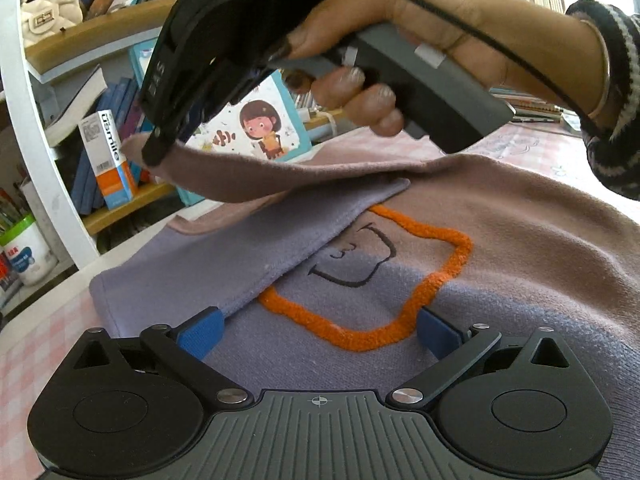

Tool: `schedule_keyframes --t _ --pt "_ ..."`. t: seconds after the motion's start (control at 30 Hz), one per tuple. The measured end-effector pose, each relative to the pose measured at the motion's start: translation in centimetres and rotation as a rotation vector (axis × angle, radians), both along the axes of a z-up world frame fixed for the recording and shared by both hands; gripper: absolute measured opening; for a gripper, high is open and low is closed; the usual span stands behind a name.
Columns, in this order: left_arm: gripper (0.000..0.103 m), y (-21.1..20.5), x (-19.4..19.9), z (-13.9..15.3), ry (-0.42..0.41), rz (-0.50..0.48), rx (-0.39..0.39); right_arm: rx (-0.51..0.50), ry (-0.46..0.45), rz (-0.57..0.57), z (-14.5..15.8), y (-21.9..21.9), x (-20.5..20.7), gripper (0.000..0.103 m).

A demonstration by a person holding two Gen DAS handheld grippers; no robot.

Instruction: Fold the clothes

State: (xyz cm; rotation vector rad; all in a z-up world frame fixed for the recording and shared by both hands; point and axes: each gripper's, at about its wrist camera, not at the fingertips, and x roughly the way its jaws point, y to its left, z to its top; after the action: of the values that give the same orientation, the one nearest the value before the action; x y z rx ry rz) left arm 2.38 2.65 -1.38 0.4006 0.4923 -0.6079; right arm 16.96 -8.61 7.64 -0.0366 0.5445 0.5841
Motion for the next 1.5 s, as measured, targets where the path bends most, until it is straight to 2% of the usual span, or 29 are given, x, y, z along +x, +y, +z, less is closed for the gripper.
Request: schedule_keyframes --t 0.1,0.13,0.17,0.2,0.4,0.7,0.93,1.13,1.33,1.4,1.5 --pt "0.103 0.0 0.0 0.0 0.000 0.000 0.001 0.002 0.006 0.011 -0.5 0.1 0.1 0.014" --pt "0.103 0.0 0.0 0.0 0.001 0.001 -0.001 0.008 -0.002 0.006 -0.6 -0.1 0.0 0.024" --pt "0.103 0.0 0.0 0.0 0.002 0.003 -0.002 0.016 -0.015 0.000 -0.6 -0.3 -0.1 0.046" --pt "0.103 0.0 0.1 0.0 0.003 0.004 -0.003 0.024 -0.027 -0.006 -0.6 -0.5 -0.2 0.052" --pt "0.103 0.0 -0.1 -0.1 -0.004 0.005 0.001 0.047 -0.019 -0.042 -0.8 -3.5 -1.2 0.054" --pt "0.103 -0.1 -0.1 -0.1 -0.010 0.008 0.014 0.030 0.113 -0.221 -4.1 -11.9 -7.1 0.059" --pt "0.103 -0.3 0.0 -0.3 0.002 0.004 0.028 -0.022 0.132 -0.346 -6.3 -16.4 -13.9 0.060" --pt "0.103 -0.2 0.2 -0.4 0.013 0.013 0.027 -0.076 0.106 -0.345 -7.2 -17.1 -16.9 0.060" --pt "0.103 -0.8 -0.5 -0.5 -0.041 0.016 0.067 -0.132 0.062 -0.304 -7.6 -16.6 -18.0 0.060" --pt "0.103 -1.3 -1.1 -0.6 -0.084 0.017 0.098 -0.142 0.055 -0.294 -7.7 -16.7 -18.2 0.060" --pt "0.103 -2.6 -2.7 -1.1 -0.198 0.021 0.184 -0.136 0.057 -0.286 -7.9 -17.1 -18.4 0.060"
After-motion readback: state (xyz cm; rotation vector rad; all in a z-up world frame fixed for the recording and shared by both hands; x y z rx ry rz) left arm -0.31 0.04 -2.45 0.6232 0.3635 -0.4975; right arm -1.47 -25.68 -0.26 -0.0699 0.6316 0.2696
